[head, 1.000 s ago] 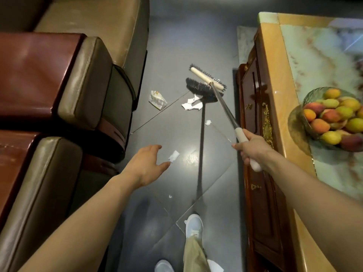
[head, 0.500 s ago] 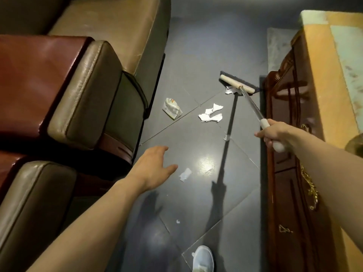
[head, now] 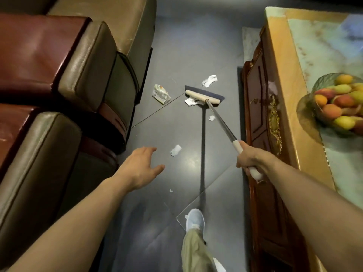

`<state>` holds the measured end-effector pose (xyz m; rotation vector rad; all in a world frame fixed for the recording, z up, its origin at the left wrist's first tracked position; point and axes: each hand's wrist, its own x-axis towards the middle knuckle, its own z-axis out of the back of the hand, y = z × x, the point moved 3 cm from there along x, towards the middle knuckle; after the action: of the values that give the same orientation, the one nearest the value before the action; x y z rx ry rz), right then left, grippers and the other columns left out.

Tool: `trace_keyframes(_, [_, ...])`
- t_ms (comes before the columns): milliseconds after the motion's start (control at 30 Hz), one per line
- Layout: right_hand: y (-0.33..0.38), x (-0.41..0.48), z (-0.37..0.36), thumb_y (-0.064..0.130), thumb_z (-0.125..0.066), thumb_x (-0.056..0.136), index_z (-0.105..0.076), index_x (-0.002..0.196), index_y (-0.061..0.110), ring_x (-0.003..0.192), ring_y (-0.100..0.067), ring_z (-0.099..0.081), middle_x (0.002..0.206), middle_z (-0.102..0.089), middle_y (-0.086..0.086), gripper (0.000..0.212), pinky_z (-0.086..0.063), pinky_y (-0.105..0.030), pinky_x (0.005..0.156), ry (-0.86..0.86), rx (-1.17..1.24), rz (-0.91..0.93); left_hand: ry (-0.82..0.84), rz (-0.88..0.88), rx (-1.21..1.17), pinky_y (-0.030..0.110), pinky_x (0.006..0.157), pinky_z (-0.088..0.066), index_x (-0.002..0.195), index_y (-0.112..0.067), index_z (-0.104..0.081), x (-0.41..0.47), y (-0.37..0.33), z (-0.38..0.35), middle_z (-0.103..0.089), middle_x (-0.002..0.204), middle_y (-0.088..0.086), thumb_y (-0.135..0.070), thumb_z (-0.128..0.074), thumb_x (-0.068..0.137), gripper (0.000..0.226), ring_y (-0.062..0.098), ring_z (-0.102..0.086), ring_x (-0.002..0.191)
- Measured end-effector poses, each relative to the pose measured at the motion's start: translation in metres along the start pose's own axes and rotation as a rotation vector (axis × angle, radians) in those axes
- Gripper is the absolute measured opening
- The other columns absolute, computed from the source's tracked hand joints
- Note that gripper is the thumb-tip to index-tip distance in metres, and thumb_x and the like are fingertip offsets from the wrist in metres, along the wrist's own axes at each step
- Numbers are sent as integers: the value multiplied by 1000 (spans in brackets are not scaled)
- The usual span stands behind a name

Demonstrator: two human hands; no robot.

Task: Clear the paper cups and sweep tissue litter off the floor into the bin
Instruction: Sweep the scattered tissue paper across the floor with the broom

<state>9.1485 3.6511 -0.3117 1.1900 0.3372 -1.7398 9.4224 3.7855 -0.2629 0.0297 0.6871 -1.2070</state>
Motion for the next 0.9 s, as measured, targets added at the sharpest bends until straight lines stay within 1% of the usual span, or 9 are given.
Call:
trace_keyframes(133, [-68, -82, -62, 0, -47, 94, -16, 146, 36, 54, -17, -44, 87, -48, -18, 71, -38, -17, 33, 7, -58, 49, 4, -24, 28, 32, 115, -20, 147, -13, -25, -87, 11, -29, -28, 153, 6, -45, -52, 92, 69, 20, -22, 142])
trace_keyframes(233, [-117, -135, -101, -2, -46, 93, -18, 146, 38, 51, -17, -44, 85, -47, -18, 71, -37, -17, 32, 32, -15, 72, 21, -36, 40, 31, 114, -19, 147, -13, -25, -141, 14, -52, -28, 153, 6, -44, -52, 92, 69, 21, -22, 142])
trace_keyframes(300, [-144, -165, -116, -1, -50, 93, -23, 146, 39, 52, -16, -44, 87, -49, -17, 72, -39, -20, 36, 40, 72, 114, 48, -35, 22, 31, 114, -20, 147, -12, -26, -169, 10, -67, -28, 152, 7, -43, -52, 92, 68, 21, -23, 141])
trace_keyframes(367, [-167, -187, -120, 0, -54, 92, -28, 146, 40, 54, -15, -42, 88, -50, -15, 72, -40, -23, 40, 30, 220, 140, 65, -43, 9, 31, 113, -20, 147, -12, -25, -189, 2, -77, -28, 152, 7, -43, -52, 92, 68, 22, -22, 141])
trace_keyframes(467, [-186, -206, -108, 2, -57, 92, -28, 147, 39, 52, -14, -40, 83, -52, -12, 73, -39, -23, 39, 16, 327, 157, 67, -62, -1, 31, 113, -20, 147, -11, -25, -202, -13, -83, -28, 152, 8, -43, -53, 92, 69, 23, -22, 141])
trace_keyframes(533, [-190, -210, -97, 3, -60, 91, -29, 147, 39, 50, -13, -40, 75, -51, -10, 73, -39, -22, 37, -7, 368, 155, 48, -78, -14, 31, 113, -20, 146, -11, -26, -204, -21, -83, -29, 152, 8, -43, -54, 92, 69, 23, -22, 142])
trace_keyframes(600, [-186, -207, -86, 3, -61, 90, -31, 146, 38, 50, -13, -40, 72, -50, -8, 73, -38, -20, 36, -31, 389, 158, 34, -94, -19, 32, 114, -20, 146, -11, -27, -202, -28, -80, -30, 152, 7, -43, -54, 91, 69, 22, -22, 141])
trace_keyframes(767, [-154, -178, -45, 1, -60, 90, -30, 148, 33, 51, -11, -38, 74, -50, -6, 72, -37, -17, 33, -34, 487, 177, 11, -77, 12, 31, 114, -20, 146, -13, -27, -181, -45, -69, -29, 152, 6, -46, -53, 91, 69, 22, -22, 141])
trace_keyframes(900, [-115, -131, 10, -1, -58, 91, -29, 148, 29, 50, -10, -38, 79, -52, -9, 71, -38, -17, 33, -32, 501, 186, -21, -26, -6, 30, 114, -19, 147, -15, -25, -145, -67, -58, -27, 153, 5, -45, -52, 92, 69, 20, -21, 142])
